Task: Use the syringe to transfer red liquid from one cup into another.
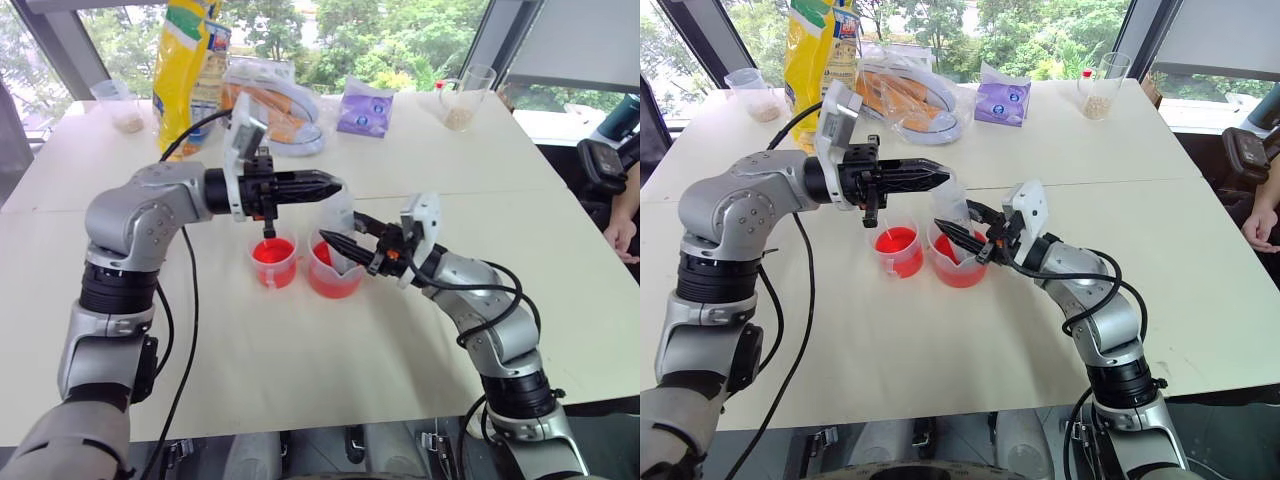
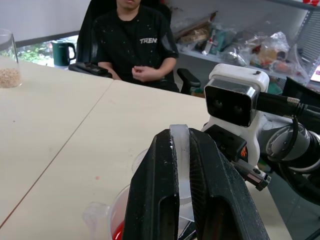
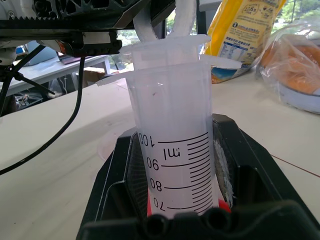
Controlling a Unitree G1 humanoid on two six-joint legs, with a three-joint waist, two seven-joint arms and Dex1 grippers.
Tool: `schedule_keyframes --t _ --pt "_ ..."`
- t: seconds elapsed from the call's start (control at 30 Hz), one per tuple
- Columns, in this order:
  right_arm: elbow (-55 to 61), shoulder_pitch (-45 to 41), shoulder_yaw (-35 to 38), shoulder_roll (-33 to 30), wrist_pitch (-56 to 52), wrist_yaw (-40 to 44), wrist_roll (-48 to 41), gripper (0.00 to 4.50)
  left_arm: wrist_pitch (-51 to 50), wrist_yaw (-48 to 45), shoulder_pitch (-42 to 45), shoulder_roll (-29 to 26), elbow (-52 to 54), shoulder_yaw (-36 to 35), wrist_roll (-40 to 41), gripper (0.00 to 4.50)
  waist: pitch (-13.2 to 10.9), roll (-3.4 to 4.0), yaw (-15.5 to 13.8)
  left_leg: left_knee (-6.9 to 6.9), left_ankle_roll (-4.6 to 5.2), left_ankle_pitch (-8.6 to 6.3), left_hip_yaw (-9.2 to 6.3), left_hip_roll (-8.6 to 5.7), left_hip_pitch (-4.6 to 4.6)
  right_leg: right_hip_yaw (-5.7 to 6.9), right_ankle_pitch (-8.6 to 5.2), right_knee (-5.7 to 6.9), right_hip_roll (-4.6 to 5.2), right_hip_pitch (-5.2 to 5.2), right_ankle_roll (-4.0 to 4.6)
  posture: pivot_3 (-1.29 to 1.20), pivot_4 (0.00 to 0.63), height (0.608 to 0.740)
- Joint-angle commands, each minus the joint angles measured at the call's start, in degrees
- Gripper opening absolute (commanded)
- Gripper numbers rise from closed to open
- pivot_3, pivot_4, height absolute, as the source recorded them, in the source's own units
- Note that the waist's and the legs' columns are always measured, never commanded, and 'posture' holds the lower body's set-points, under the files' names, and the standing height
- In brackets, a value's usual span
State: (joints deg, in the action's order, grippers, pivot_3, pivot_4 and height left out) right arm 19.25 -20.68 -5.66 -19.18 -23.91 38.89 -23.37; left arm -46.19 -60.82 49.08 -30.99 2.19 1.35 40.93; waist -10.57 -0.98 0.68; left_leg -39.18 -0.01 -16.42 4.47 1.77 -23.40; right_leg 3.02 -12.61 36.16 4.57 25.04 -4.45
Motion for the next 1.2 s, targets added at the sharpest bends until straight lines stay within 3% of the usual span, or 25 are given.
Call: schedule_keyframes --t 0.03,1.2 --pt "1.5 -0.9 -0.3 -0.3 -0.3 0.4 -0.6 1.42 0.6 0.7 3.6 -0.4 -0.3 -2.5 0.4 0.04 0.0 0.0 0.0 0.0 0.0 0.0 0.0 0.0 0.0 0.0 0.0 0.0 0.0 0.0 0.0 0.0 0.15 0.74" --pt "0.8 0.2 -3.0 -0.7 -2.3 1.7 0.0 1.42 3.4 0.4 9.4 -3.1 -5.6 -5.3 -1.1 0.04 0.0 0.0 0.0 0.0 0.0 0.0 0.0 0.0 0.0 0.0 0.0 0.0 0.0 -0.01 0.0 0.0 0.15 0.74"
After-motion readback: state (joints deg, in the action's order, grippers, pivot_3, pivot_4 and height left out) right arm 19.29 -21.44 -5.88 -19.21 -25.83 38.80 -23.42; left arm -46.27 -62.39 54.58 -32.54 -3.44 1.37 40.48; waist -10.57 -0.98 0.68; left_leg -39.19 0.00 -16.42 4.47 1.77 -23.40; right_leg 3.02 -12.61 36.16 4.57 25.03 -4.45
